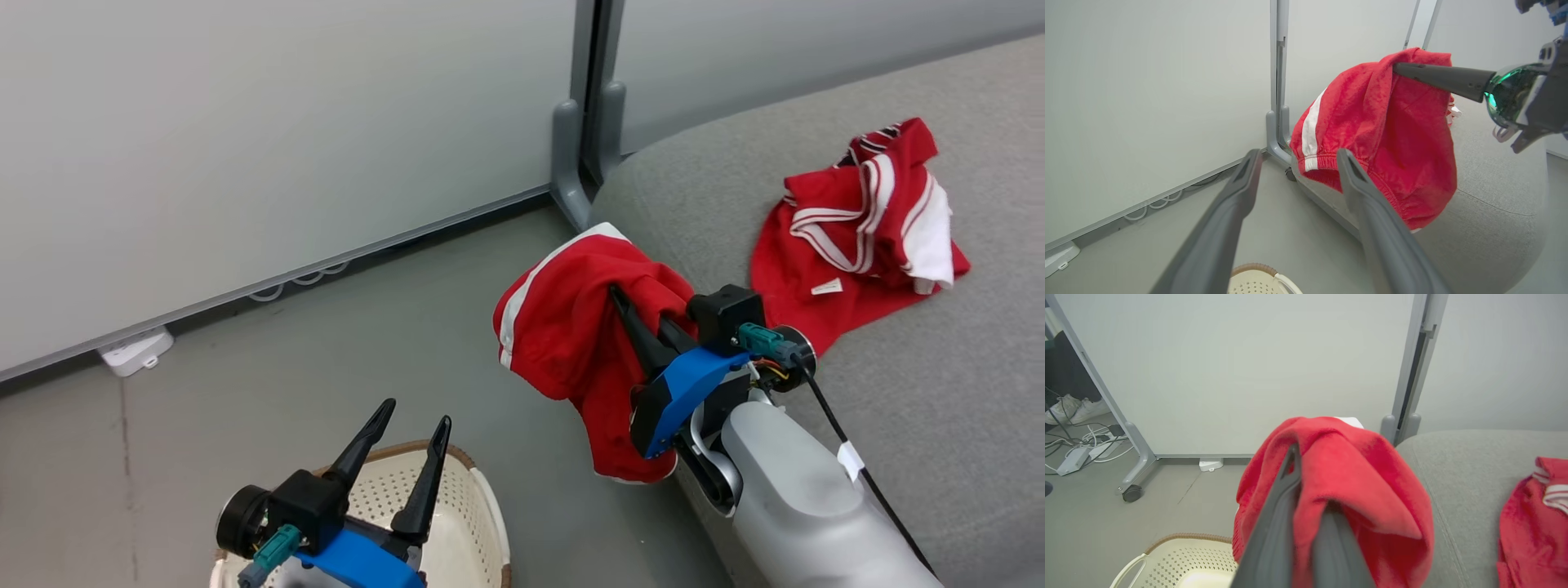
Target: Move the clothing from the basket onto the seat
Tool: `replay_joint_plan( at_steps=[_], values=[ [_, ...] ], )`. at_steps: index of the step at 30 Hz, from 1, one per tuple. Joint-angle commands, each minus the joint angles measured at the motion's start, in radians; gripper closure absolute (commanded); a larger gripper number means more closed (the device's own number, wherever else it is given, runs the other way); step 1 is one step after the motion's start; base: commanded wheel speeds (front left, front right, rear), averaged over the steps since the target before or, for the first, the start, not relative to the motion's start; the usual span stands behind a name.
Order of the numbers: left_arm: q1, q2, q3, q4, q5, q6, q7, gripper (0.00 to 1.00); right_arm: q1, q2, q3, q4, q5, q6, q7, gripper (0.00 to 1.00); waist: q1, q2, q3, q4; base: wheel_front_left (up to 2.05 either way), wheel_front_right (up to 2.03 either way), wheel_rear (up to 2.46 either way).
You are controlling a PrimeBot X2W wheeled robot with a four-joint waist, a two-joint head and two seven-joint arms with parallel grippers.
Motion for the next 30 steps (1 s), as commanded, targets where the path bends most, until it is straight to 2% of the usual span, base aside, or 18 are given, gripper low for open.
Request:
replay_joint_plan(
  at_steps=[1, 12, 19, 30],
  values=[
    [-0.01, 0.009, 0.001, -0.003, 0.0, -0.004, -0.003, 0.0, 0.007, 0.0, -0.004, -0.002, -0.004, -0.001, -0.008, 1.0, 0.0, -0.0001, 0.009, -0.05, 0.0, 0.0, 0.0],
    [-0.014, 0.017, 0.003, -0.012, -0.005, -0.004, -0.003, 0.0, 0.018, 0.0, -0.031, -0.002, -0.016, -0.001, -0.018, 1.0, 0.0, -0.0001, 0.024, -0.159, 0.0, 0.0, 0.0],
    [-0.016, 0.023, -0.01, -0.008, -0.009, -0.005, -0.003, 0.0, 0.029, 0.0, -0.043, -0.004, -0.017, -0.001, -0.019, 1.0, 0.0, -0.0001, 0.032, -0.174, 0.0, 0.0, 0.0],
    [-0.02, 0.027, -0.012, -0.011, -0.001, -0.005, -0.003, 0.0, 0.022, 0.0, -0.064, 0.0, -0.015, -0.001, -0.024, 1.0, 0.0, -0.0001, 0.044, -0.16, 0.0, 0.0, 0.0]
  ],
)
